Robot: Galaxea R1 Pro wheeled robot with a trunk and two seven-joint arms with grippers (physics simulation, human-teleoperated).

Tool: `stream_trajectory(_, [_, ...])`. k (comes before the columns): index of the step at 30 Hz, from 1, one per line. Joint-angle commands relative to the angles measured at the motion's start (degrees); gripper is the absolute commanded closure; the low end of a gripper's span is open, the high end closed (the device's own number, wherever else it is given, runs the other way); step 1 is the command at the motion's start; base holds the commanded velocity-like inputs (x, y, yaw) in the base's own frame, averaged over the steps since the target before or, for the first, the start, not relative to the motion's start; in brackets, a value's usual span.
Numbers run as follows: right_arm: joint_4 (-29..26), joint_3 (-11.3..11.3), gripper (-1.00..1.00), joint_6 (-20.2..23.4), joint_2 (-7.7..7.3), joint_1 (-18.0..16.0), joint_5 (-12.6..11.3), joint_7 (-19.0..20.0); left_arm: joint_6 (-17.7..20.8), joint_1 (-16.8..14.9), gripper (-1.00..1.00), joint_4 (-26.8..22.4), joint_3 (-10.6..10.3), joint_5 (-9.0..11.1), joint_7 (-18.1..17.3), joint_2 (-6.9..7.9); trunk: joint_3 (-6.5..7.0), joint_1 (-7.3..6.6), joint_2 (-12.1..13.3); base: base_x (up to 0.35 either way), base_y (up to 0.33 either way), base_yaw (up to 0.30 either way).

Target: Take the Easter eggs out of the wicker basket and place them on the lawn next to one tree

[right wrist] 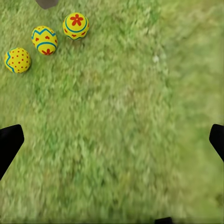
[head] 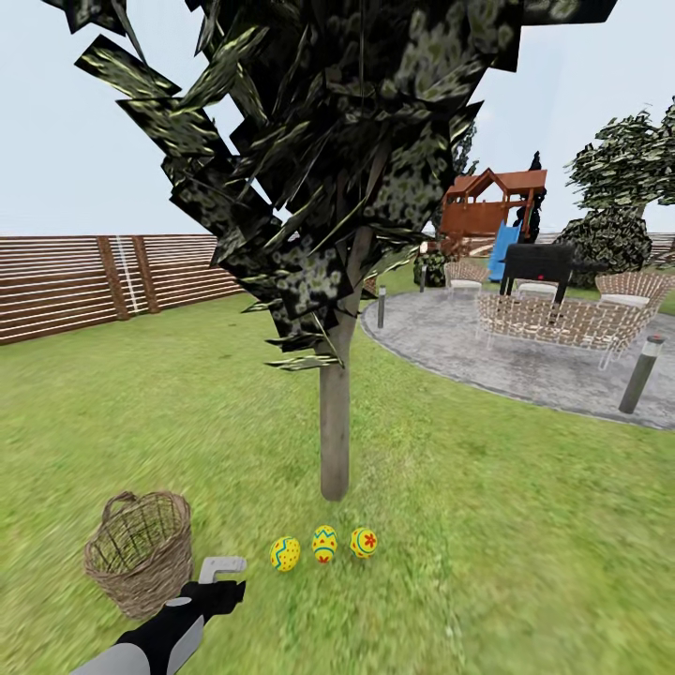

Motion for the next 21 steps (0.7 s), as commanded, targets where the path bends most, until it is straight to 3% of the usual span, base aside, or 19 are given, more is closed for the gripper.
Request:
stream_trajectory(1, [0.2,-0.2,-1.00,0.5,0.02,-0.1,-0.6,0.3,-0.1,-0.1,-1.00,0.0,-0.3,0.4,0.0,0.03,0.07,-0.20,0.3,0.000,0.000,0.000])
stream_trajectory(21, [0.7,-0.2,-1.00,0.5,0.09,-0.1,-0.6,0.3,-0.1,0.0,-1.00,0.0,-0.3,0.4,0.1,0.04,3.66,-4.59,8.3,0.000,0.000,0.000])
